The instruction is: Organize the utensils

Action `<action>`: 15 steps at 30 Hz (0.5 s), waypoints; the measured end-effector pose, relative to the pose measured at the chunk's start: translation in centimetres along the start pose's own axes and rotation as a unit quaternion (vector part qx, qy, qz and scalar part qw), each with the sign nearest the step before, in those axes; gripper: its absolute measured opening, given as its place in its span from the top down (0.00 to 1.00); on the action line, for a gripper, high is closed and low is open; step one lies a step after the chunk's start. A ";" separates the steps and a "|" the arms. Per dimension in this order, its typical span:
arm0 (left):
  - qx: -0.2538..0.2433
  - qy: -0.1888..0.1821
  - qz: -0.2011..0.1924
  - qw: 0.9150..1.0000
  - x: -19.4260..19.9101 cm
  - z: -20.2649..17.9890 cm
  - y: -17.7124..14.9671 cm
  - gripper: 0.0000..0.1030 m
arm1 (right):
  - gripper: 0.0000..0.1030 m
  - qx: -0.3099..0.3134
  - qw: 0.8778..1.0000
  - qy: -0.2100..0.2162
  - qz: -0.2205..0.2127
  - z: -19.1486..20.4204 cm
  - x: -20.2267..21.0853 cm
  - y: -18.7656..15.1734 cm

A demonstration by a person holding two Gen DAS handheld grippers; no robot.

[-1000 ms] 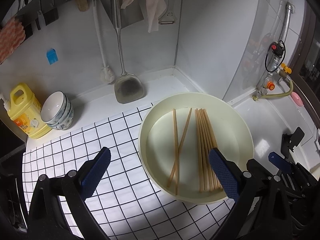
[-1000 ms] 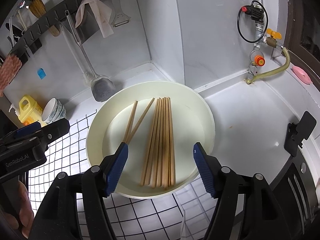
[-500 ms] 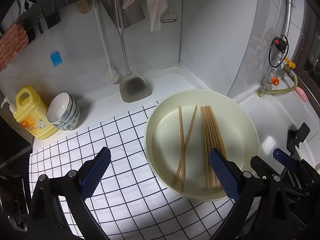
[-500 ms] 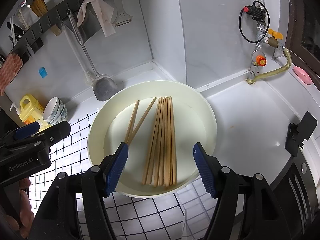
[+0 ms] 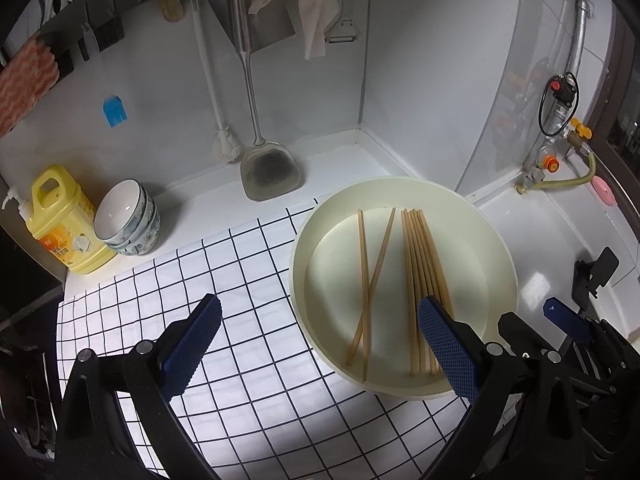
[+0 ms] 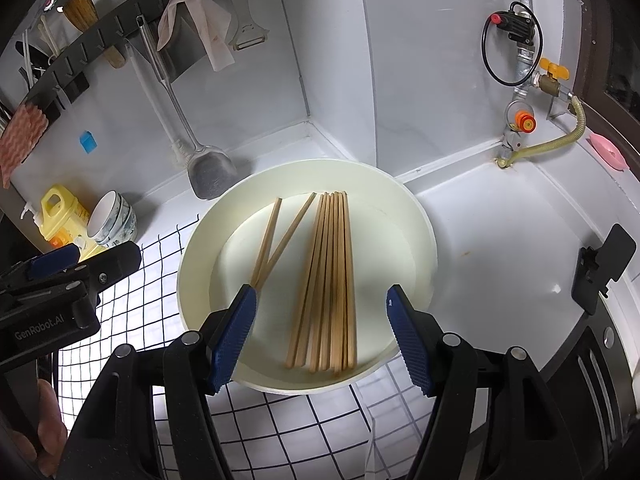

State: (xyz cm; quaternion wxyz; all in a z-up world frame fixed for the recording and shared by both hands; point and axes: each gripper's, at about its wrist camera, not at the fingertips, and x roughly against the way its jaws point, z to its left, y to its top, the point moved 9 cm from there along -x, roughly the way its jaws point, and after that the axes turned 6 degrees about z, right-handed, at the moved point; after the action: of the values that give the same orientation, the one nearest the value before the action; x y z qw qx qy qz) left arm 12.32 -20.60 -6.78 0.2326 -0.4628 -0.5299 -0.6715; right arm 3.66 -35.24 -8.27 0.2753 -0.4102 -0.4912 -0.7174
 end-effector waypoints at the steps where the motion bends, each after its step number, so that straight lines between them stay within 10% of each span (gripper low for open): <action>1: 0.001 -0.001 0.002 1.000 -0.1 0.0 0.0 0.06 | 0.37 0.001 1.000 0.000 0.000 -0.1 -0.1 0.0; 15: 0.004 -0.006 0.001 1.000 0.0 -0.1 -0.1 0.06 | 0.37 0.008 1.000 0.005 0.005 0.1 -0.4 0.1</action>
State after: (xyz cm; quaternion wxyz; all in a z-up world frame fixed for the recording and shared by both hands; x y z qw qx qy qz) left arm 12.22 -20.67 -6.84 0.2322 -0.4665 -0.5333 -0.6664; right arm 4.02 -35.18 -8.56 0.2849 -0.4066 -0.4936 -0.7141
